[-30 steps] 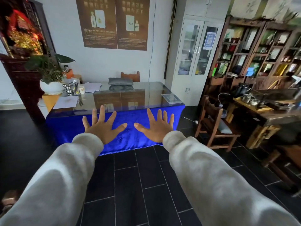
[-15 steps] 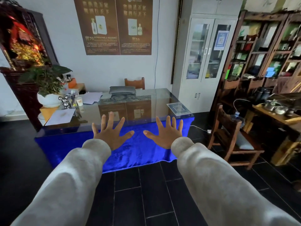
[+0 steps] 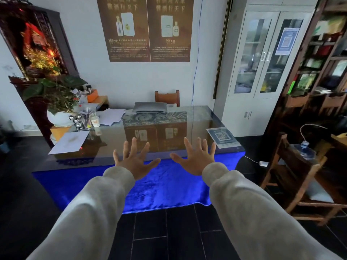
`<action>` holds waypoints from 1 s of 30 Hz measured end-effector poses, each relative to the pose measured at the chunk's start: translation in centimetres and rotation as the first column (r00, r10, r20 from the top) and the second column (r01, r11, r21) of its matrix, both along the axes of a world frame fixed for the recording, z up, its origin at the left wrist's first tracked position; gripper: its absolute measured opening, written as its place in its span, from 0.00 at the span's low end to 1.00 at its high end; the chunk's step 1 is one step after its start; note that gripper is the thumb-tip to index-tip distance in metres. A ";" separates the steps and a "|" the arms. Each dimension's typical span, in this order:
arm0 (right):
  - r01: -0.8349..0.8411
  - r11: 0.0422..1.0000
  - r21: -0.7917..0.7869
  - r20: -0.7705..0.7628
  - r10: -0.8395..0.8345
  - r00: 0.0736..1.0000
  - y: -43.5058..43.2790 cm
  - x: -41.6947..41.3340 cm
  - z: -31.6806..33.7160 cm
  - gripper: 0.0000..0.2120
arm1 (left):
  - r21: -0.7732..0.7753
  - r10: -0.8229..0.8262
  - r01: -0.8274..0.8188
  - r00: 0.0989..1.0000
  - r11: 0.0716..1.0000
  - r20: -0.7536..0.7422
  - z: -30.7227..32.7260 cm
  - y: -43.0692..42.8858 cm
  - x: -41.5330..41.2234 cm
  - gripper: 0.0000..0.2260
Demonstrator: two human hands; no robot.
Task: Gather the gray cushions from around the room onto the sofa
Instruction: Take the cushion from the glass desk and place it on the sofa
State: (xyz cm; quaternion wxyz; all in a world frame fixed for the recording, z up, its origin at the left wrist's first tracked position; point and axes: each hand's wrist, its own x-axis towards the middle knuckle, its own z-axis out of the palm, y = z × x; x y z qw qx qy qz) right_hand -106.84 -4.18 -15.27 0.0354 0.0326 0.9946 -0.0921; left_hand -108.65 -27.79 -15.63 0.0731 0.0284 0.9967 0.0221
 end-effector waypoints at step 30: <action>-0.053 0.999 0.000 0.136 0.052 0.989 -4.0 -56.8 -6.0 0.50 | 0.190 0.076 -0.093 0.993 0.977 0.090 -6.7 -4.1 -53.6 0.40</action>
